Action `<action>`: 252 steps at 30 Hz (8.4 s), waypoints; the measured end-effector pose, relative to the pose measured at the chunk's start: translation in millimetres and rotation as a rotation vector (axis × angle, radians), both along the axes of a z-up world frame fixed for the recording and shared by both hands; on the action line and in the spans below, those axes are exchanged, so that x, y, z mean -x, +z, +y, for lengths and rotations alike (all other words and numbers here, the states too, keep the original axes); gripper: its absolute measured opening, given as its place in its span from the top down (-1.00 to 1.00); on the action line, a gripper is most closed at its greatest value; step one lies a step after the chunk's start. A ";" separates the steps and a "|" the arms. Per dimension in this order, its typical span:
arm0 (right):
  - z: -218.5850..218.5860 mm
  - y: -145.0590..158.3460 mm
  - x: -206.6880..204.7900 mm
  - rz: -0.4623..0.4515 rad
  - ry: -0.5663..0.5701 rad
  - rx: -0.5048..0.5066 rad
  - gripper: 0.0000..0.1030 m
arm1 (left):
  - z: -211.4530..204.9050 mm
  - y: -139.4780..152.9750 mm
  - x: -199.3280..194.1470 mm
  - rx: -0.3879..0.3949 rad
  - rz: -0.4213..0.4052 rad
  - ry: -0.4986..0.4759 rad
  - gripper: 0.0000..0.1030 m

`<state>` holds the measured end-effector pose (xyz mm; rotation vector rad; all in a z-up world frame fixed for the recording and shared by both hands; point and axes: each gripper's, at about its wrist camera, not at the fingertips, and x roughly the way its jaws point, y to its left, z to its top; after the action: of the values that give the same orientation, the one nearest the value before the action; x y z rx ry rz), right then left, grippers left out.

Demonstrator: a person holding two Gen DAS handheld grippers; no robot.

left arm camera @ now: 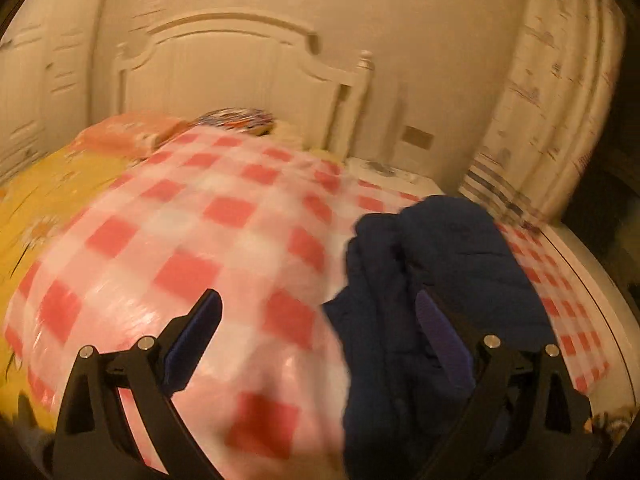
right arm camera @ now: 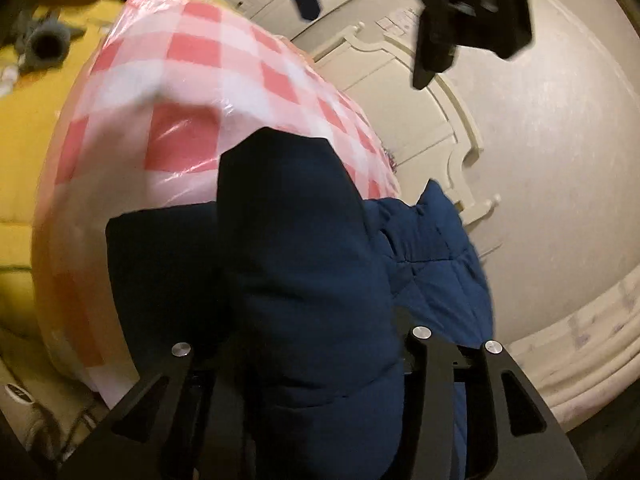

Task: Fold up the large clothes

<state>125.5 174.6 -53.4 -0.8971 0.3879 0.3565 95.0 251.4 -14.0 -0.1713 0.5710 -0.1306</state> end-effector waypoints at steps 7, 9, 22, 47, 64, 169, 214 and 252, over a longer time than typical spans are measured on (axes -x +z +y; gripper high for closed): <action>8.8 -7.2 4.6 -0.043 0.009 0.027 0.04 | -135.7 29.3 -68.7 -0.242 0.023 -0.308 -0.95; 10.2 -3.9 9.2 -0.037 0.010 0.029 0.01 | -166.6 17.6 -97.2 -0.389 0.061 -0.311 -0.95; -108.9 88.5 3.8 0.257 0.171 -0.460 -0.35 | -119.2 -71.2 -174.1 -0.298 0.243 -0.149 -0.96; -221.2 60.7 -270.5 0.538 -0.242 -0.772 0.20 | -96.3 -84.3 -182.5 -0.138 0.240 -0.146 -0.96; -173.0 46.6 -246.6 0.504 -0.204 -0.509 0.19 | -92.2 -83.8 -179.9 -0.130 0.226 -0.120 -0.96; -426.1 10.1 -98.8 0.510 -0.591 -1.239 -0.77 | -224.8 -29.5 -144.0 0.037 0.125 -0.170 -0.83; -341.1 112.9 74.0 0.006 -0.555 -0.795 -0.91 | -275.0 62.3 61.2 -0.237 -0.287 -0.022 -0.96; -329.5 109.8 73.6 0.019 -0.534 -0.789 -0.91 | -270.2 56.6 59.8 -0.238 -0.271 -0.011 -0.96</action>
<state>51.9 -154.9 56.4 -0.0047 0.4398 0.0047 35.2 -18.8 42.6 0.0802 0.3137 -0.0940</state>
